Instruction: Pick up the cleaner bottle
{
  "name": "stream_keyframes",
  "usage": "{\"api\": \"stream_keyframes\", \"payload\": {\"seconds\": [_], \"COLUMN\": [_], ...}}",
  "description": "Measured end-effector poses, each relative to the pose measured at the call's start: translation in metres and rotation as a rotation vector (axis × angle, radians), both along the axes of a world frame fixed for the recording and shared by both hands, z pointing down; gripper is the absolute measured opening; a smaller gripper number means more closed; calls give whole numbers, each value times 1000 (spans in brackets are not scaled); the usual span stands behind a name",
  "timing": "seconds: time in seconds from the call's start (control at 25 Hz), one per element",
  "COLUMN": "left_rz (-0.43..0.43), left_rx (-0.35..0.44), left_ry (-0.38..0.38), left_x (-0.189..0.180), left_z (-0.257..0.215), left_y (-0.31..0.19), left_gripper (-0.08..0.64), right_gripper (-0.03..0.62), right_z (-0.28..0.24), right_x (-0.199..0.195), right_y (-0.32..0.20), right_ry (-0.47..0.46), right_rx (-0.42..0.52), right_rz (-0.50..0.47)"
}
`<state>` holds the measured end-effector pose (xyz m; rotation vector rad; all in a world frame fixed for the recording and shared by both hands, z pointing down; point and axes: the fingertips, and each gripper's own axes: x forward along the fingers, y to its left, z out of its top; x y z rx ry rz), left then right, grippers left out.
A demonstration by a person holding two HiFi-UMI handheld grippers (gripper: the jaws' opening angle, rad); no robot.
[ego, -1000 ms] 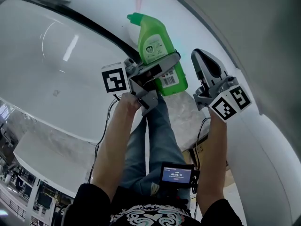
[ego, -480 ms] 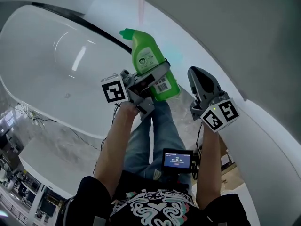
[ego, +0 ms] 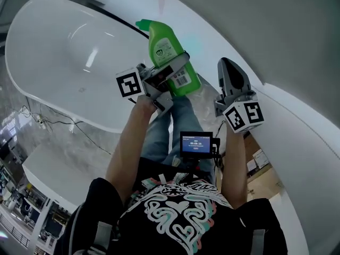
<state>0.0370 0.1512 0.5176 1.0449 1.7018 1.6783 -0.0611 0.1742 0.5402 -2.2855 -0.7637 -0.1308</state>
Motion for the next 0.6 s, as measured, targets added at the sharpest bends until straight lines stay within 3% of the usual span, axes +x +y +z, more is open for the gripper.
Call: {"api": "stream_keyframes", "payload": {"seconds": [0.6], "left_rz": [-64], "left_rx": [147], "left_ry": [-168], "left_x": [-3], "left_z": [-5], "left_y": [-2], "left_gripper": [195], "right_gripper": [26], "right_z": [-15], "right_x": [-29], "right_y": [-7], "right_ry": [-296], "right_rx": [26], "right_rz": [-14]}}
